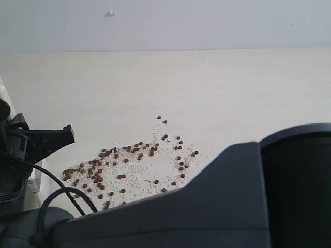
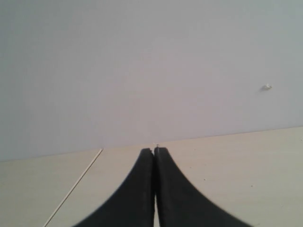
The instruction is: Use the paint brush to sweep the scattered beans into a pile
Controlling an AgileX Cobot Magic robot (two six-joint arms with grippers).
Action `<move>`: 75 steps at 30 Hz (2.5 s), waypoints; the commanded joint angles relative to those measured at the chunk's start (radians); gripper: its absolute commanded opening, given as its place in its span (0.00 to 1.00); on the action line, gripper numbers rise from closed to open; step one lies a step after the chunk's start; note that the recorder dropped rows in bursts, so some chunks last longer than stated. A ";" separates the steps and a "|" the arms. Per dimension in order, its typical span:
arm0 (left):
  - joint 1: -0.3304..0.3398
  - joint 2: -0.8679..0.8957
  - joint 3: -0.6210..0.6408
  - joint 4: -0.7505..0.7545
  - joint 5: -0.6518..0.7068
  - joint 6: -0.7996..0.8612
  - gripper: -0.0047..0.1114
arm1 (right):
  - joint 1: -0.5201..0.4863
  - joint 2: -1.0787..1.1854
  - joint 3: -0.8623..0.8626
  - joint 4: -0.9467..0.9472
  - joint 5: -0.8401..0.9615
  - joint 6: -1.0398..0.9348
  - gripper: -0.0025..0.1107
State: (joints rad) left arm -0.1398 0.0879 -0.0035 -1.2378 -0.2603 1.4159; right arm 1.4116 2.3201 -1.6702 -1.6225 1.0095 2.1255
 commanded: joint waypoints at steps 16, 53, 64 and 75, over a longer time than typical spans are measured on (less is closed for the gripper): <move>0.001 -0.006 0.004 -0.002 -0.001 -0.002 0.04 | -0.036 0.104 -0.121 0.177 0.175 0.003 0.02; 0.001 -0.006 0.004 -0.002 -0.001 -0.002 0.04 | -0.168 -0.065 0.199 0.117 0.212 -0.007 0.02; 0.001 -0.006 0.004 -0.002 -0.001 -0.002 0.04 | -0.135 -0.106 0.197 0.059 0.212 -0.007 0.02; 0.001 -0.006 0.004 -0.002 -0.001 -0.002 0.04 | -0.147 -0.076 0.103 -0.059 0.141 -0.007 0.02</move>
State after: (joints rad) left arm -0.1398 0.0879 -0.0035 -1.2378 -0.2603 1.4159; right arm 1.2866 2.2316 -1.5252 -1.6435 1.1616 2.1230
